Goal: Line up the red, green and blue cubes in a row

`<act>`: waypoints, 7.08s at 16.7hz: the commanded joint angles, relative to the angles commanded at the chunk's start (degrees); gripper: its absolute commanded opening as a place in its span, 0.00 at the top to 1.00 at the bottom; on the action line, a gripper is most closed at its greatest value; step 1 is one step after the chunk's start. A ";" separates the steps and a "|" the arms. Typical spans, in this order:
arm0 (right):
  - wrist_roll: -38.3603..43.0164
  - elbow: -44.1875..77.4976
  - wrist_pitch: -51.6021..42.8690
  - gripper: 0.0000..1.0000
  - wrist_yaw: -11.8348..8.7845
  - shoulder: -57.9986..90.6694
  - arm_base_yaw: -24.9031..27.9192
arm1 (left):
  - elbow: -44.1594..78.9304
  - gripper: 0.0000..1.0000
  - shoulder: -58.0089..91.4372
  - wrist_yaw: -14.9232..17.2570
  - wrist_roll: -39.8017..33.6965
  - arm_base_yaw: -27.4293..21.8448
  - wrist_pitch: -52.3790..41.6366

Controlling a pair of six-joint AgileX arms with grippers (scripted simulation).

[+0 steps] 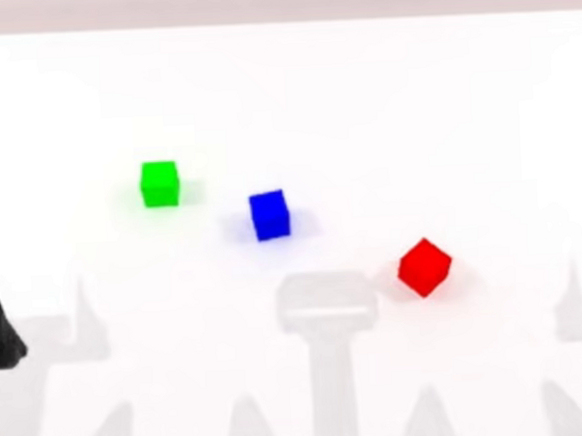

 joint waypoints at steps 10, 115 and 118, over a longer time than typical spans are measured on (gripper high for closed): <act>-2.36 20.12 -13.55 0.00 -0.13 21.50 6.66 | 0.00 0.00 0.00 0.00 0.00 0.00 0.00; 57.50 117.25 -72.77 1.00 1.95 132.98 57.03 | 0.00 0.00 0.00 0.00 0.00 0.00 0.00; 57.69 111.74 -66.18 1.00 1.95 133.92 57.13 | 0.00 0.00 0.00 0.00 0.00 0.00 0.00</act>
